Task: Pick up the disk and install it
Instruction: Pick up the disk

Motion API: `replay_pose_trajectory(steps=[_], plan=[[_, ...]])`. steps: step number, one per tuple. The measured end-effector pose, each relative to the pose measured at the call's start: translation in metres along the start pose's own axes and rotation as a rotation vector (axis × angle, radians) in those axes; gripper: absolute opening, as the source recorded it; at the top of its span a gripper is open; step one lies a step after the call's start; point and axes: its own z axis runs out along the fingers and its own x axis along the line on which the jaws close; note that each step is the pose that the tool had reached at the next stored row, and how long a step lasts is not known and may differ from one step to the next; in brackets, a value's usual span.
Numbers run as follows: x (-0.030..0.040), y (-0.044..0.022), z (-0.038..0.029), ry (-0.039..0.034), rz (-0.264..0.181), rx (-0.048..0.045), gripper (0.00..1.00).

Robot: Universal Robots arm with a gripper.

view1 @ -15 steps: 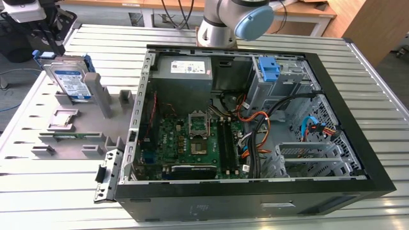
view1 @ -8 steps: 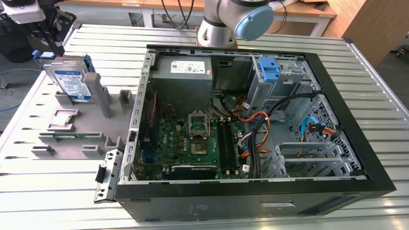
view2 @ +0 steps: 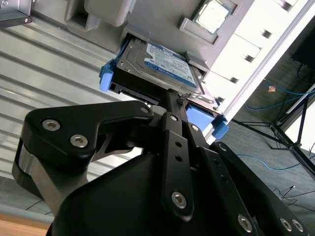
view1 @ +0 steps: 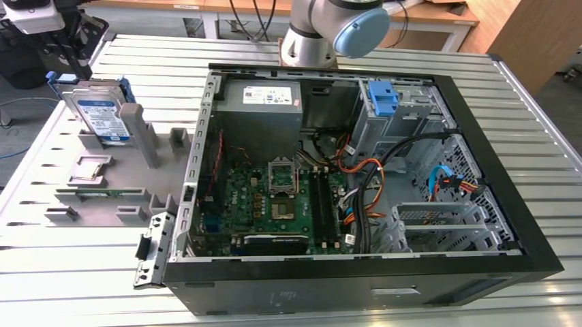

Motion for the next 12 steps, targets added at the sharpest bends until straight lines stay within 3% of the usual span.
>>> replay_pose_trajectory(steps=[12], plan=[[0.0000, 0.0000, 0.0000, 0.0000, -0.001, 0.0008, 0.11]])
